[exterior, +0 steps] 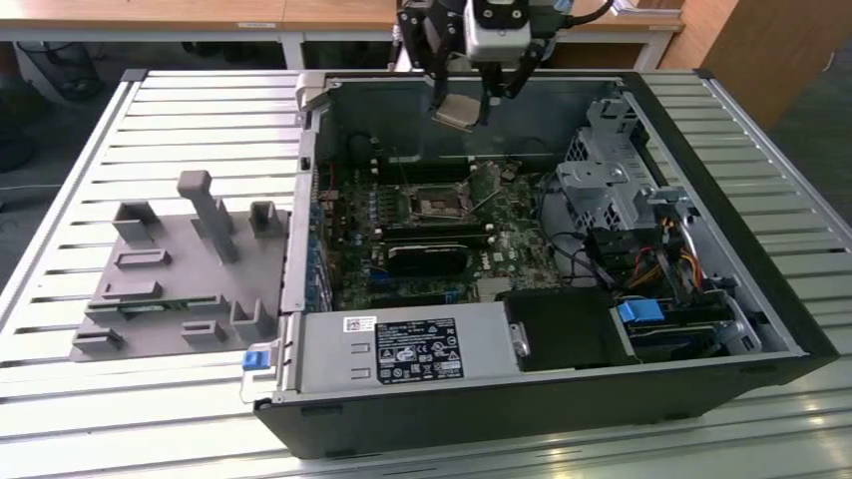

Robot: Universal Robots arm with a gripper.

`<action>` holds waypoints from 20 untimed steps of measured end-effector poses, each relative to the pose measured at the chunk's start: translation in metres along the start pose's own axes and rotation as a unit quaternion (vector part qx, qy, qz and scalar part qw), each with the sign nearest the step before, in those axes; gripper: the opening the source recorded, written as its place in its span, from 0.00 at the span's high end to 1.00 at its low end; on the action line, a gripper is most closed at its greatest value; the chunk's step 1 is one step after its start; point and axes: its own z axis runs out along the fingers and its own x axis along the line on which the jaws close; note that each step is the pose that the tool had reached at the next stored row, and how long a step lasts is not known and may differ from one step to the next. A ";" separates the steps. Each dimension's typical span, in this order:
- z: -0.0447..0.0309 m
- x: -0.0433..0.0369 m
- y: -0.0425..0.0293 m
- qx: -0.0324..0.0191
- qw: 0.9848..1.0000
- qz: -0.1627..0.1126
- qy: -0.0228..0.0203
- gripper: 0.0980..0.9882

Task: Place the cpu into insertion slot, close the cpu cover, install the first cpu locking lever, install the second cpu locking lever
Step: 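Place the cpu into insertion slot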

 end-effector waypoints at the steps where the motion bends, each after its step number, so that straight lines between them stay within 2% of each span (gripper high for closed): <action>1: 0.0002 0.0000 0.0000 0.000 1.000 0.009 -0.001 0.50; 6: 0.0013 0.0000 -0.0002 -0.001 0.999 0.054 -0.005 0.50; 11: 0.0024 -0.0001 -0.0002 -0.002 0.995 0.099 -0.009 0.50; 16: 0.0034 -0.0001 -0.0003 -0.002 0.990 0.144 -0.013 0.50; 20: 0.0042 -0.0001 -0.0004 -0.003 0.984 0.180 -0.016 0.50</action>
